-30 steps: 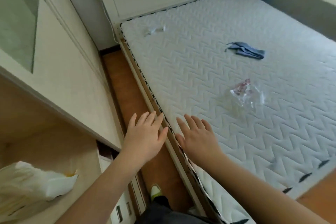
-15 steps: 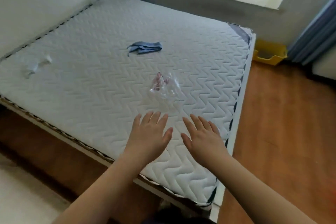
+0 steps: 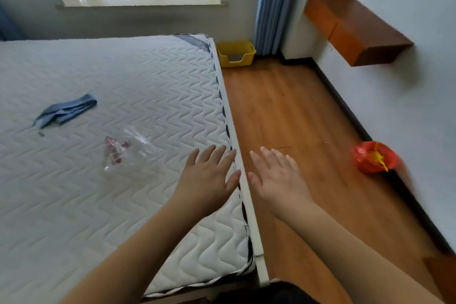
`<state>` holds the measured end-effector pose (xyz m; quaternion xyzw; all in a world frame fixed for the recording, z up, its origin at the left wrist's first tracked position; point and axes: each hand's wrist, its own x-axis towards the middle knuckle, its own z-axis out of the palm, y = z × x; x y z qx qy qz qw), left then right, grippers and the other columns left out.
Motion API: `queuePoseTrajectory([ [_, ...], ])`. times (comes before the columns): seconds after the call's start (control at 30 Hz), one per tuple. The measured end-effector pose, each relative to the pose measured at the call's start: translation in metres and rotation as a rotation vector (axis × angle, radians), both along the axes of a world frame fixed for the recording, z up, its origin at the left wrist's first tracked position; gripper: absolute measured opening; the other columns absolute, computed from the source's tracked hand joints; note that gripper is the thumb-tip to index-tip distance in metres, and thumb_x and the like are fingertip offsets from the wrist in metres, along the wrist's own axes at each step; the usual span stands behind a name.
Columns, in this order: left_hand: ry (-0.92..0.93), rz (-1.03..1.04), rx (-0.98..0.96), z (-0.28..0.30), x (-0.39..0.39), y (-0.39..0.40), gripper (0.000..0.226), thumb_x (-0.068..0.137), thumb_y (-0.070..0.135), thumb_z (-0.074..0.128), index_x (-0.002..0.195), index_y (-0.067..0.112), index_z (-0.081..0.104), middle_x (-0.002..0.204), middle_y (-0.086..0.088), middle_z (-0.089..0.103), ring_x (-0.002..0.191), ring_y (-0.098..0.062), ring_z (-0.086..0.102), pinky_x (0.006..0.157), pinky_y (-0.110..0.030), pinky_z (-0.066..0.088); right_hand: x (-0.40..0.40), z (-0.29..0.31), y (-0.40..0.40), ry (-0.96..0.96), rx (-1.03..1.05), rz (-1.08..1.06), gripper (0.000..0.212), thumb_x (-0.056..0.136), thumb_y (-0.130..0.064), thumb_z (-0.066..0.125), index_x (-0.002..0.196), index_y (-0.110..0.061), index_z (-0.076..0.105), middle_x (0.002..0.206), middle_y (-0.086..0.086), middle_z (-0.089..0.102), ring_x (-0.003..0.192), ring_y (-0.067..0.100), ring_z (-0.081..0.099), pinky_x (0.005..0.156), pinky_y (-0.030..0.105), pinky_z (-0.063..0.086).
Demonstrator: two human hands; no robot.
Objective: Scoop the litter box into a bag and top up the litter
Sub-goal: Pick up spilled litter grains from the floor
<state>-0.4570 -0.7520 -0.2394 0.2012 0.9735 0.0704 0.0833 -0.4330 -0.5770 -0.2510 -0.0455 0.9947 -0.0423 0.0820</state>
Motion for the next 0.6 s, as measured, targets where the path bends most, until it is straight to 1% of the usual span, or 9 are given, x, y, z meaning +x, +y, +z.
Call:
queuePoseTrajectory([
  [0.07,0.021,-0.07,0.004,-0.001,-0.003,0.021,0.07,0.091,0.062,-0.003,0.154,0.035,0.009,0.163,0.005,0.015,0.15,-0.016,0.007,0.121,-0.042,0.004,0.006,0.001,0.024,0.002,0.001,-0.058,0.079,0.082,-0.054,-0.009,0.152,-0.029,0.018,0.16,0.001,0.016,0.147,0.022,0.012,0.118,0.043,0.008],
  [0.1,0.03,-0.102,0.008,0.0,-0.005,0.035,0.076,0.087,0.063,-0.008,0.154,0.035,0.009,0.163,0.005,0.015,0.15,-0.016,0.007,0.12,-0.041,0.004,0.009,0.002,0.039,0.001,0.002,-0.088,0.075,0.085,-0.055,-0.006,0.152,-0.03,0.017,0.16,0.0,0.014,0.147,0.021,0.01,0.118,0.042,0.007],
  [0.17,0.034,-0.13,0.022,0.001,-0.005,0.052,0.081,0.082,0.063,-0.012,0.155,0.034,0.01,0.163,0.005,0.015,0.15,-0.016,0.007,0.12,-0.04,0.004,0.013,0.002,0.061,-0.023,0.009,-0.126,0.06,0.097,-0.052,0.005,0.153,-0.032,0.011,0.161,-0.002,0.007,0.148,0.019,0.004,0.12,0.041,0.004],
  [0.23,0.049,-0.159,0.043,0.004,-0.008,0.081,0.081,0.083,0.062,-0.009,0.155,0.032,0.014,0.163,0.003,0.017,0.15,-0.017,0.01,0.12,-0.04,0.006,0.014,0.001,0.091,-0.05,0.007,-0.17,0.056,0.1,-0.05,0.013,0.153,-0.033,0.006,0.162,-0.004,0.003,0.148,0.017,0.0,0.12,0.04,0.001],
  [0.4,0.051,-0.207,0.069,0.0,-0.026,0.157,0.076,0.089,0.059,0.005,0.151,0.026,0.033,0.158,-0.002,0.031,0.147,-0.022,0.024,0.117,-0.045,0.018,-0.002,-0.017,0.164,-0.112,-0.018,-0.235,0.056,0.1,-0.051,0.011,0.153,-0.034,0.005,0.162,-0.005,0.004,0.148,0.016,0.002,0.12,0.039,0.002],
  [0.43,0.059,-0.21,0.06,-0.002,-0.032,0.173,0.076,0.089,0.059,0.006,0.15,0.025,0.034,0.157,-0.003,0.033,0.146,-0.022,0.026,0.117,-0.045,0.019,-0.009,-0.021,0.18,-0.111,-0.026,-0.243,0.056,0.1,-0.051,0.011,0.153,-0.034,0.006,0.162,-0.005,0.005,0.148,0.016,0.003,0.12,0.039,0.003],
  [0.53,0.037,-0.233,-0.033,-0.009,-0.051,0.22,0.081,0.085,0.061,-0.003,0.153,0.027,0.024,0.161,-0.001,0.025,0.148,-0.021,0.018,0.119,-0.043,0.013,-0.031,-0.024,0.226,-0.1,-0.059,-0.224,0.056,0.1,-0.052,0.01,0.153,-0.033,0.007,0.161,-0.004,0.007,0.148,0.016,0.005,0.12,0.039,0.005],
  [0.6,0.026,-0.209,-0.08,-0.013,-0.062,0.254,0.08,0.086,0.061,-0.004,0.153,0.027,0.024,0.16,-0.001,0.026,0.148,-0.021,0.02,0.118,-0.043,0.014,-0.045,-0.023,0.259,-0.091,-0.077,-0.2,0.056,0.1,-0.051,0.011,0.153,-0.032,0.008,0.161,-0.003,0.009,0.148,0.016,0.006,0.119,0.039,0.006],
])
